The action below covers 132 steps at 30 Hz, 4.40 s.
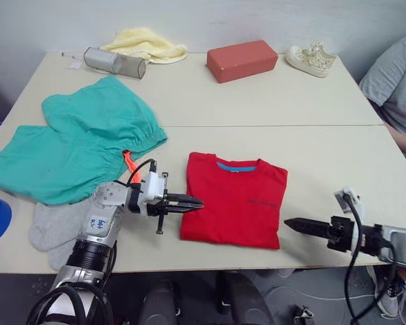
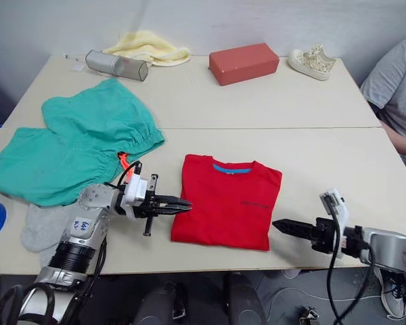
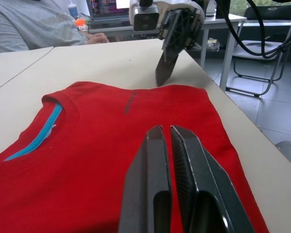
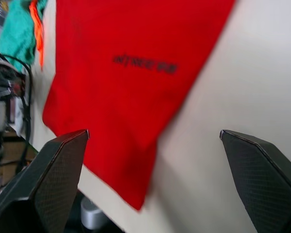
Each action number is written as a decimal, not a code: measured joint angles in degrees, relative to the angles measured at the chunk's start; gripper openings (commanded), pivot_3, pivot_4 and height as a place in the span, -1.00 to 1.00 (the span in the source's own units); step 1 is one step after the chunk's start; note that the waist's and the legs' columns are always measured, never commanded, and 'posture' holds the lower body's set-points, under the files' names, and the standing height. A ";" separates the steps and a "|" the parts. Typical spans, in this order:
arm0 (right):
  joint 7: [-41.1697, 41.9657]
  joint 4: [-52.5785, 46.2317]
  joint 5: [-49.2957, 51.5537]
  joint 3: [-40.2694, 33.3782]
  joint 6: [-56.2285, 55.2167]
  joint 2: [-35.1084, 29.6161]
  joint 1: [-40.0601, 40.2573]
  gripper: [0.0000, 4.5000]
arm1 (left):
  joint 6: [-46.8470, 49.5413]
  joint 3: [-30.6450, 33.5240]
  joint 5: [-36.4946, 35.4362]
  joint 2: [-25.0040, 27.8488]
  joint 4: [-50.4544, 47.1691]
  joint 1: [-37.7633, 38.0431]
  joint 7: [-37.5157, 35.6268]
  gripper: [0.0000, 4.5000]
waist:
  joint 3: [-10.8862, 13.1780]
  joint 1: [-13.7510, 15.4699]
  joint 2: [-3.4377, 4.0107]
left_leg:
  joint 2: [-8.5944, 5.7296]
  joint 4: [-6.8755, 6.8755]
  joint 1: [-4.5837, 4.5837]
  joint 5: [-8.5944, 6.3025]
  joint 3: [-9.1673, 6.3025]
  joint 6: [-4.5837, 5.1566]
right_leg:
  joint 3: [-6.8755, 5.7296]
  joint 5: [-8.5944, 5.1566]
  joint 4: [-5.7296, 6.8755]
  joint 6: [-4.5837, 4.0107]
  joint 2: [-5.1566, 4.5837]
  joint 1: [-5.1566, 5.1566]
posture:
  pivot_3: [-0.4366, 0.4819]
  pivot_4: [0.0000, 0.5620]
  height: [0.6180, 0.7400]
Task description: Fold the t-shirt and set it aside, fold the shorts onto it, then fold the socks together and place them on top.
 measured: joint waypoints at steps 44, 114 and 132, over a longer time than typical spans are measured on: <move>7.31 10.41 -15.80 -6.90 -1.63 -17.42 0.74 -0.99 | 13.17 2.38 -7.13 2.38 -10.07 0.45 -0.17 -0.88 | -0.20 0.90 0.60 | -0.13 0.01 -0.94 0.02 0.03 -0.11 | 0.00 -0.07 -0.05 0.09 0.09 -0.90 | -0.05 -0.47 1.00; 39.32 -10.40 -48.38 16.41 -91.13 14.32 11.43 1.00 | 19.37 68.58 -15.28 4.89 -11.00 54.47 31.21 0.98 | -0.35 -0.71 0.39 | -0.24 -0.21 -0.66 -0.12 -0.32 -0.59 | -0.62 -0.82 0.34 -1.33 -0.86 -0.73 | -0.05 -0.47 1.00; 38.40 -21.57 -41.60 13.68 -90.49 7.19 23.60 1.00 | 9.26 49.69 -4.99 30.64 3.19 35.12 18.22 0.98 | -0.33 1.89 1.05 | -0.59 -0.44 -0.82 0.37 -2.32 -0.76 | -3.36 -1.00 0.13 -1.48 -1.74 0.27 | -0.05 -0.47 1.00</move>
